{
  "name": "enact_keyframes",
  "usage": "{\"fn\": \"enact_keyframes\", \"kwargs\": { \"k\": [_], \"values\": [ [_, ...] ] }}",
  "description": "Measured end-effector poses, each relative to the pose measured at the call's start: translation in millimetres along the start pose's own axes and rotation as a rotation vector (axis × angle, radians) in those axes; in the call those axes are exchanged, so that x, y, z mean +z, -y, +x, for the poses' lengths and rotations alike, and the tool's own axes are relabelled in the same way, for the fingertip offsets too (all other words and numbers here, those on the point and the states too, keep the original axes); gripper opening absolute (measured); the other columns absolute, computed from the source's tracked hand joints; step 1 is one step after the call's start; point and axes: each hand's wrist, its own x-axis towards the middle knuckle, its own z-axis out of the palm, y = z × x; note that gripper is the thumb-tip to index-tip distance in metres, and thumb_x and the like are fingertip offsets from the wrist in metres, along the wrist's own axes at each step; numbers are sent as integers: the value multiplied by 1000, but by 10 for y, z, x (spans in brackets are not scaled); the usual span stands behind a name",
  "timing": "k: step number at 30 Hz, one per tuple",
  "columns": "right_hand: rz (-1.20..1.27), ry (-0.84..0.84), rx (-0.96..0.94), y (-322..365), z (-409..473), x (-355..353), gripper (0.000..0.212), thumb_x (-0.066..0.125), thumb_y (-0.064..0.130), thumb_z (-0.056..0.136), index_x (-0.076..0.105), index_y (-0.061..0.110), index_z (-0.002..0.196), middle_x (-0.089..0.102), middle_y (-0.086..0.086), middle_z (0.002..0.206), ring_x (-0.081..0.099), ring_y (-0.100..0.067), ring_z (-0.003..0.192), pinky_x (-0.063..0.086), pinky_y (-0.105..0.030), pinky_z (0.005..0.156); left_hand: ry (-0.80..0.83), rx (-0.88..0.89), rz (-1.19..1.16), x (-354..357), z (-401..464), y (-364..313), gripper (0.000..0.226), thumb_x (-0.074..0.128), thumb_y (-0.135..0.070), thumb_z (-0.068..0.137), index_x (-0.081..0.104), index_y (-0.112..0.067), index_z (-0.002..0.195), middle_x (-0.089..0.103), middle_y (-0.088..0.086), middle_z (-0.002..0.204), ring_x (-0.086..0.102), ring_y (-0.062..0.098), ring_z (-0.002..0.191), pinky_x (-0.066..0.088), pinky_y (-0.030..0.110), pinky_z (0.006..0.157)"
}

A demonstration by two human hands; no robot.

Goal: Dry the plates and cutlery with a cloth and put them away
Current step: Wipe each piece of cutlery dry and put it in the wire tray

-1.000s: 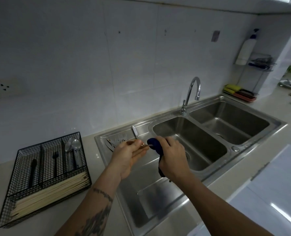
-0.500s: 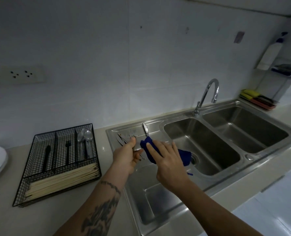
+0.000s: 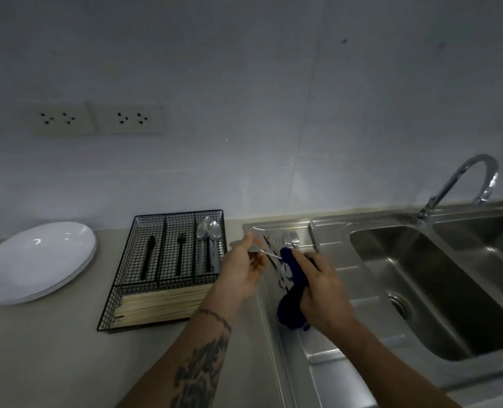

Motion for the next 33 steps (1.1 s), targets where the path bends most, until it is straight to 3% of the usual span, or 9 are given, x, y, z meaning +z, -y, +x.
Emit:
{"fn": "enact_keyframes", "kwargs": {
  "k": [7,10,16,20,23,25,27,30,33],
  "values": [
    [38,51,-22,176,316,383,74,58,-8,70,47,18,139,53,-6,119,53,-24,98,52,-36,79,-175,108,211,-249,421,-239,14,46,-19,103,58,-13,105,69,5,79,64,18,77,49,29,65],
    [48,67,53,44,325,377,72,55,-10,72,50,19,138,55,-5,118,55,-22,94,52,-32,74,-222,242,477,-317,675,-452,16,43,-30,105,47,-23,119,62,8,92,64,17,71,50,26,50],
    [55,83,208,-358,218,239,68,56,-9,77,50,22,137,53,0,116,51,-12,90,42,-13,74,-305,285,1051,-346,1136,-676,50,49,-18,98,23,-1,138,58,18,118,56,18,81,45,31,64],
    [65,57,285,-514,148,127,62,55,-9,79,52,19,135,54,-1,118,47,-10,91,33,-7,73,-317,167,1159,-401,1278,-518,64,52,-7,97,9,2,144,48,5,89,51,12,73,41,22,50],
    [67,46,314,-566,125,79,63,54,-8,79,52,19,136,54,-1,120,47,-10,93,34,-11,79,-308,154,1330,-491,1346,-408,66,47,7,91,12,7,147,49,7,87,50,11,73,43,16,53],
    [62,38,335,-582,117,52,64,53,-8,79,50,19,137,53,-1,121,45,-8,94,33,-9,78,-260,234,1392,-526,1312,-359,76,50,8,85,19,-13,151,55,15,122,60,23,98,55,26,69],
    [60,22,338,-593,107,33,64,53,-8,79,51,20,137,53,-1,120,44,-8,93,32,-9,77,-234,296,1408,-569,1265,-330,74,52,8,82,35,-36,140,51,14,131,59,26,104,52,28,65],
    [61,12,329,-613,102,13,64,53,-8,77,53,20,135,54,-1,118,44,-8,92,33,-11,77,-285,262,1478,-581,1199,-292,56,54,1,84,45,-7,139,62,17,118,64,29,97,52,28,63],
    [70,16,327,-629,102,-10,64,52,-9,76,53,21,134,54,-1,117,45,-10,91,34,-11,75,-339,287,1526,-552,1092,-258,73,56,-9,78,32,-16,147,61,14,113,63,30,98,56,38,76]
  ]
}}
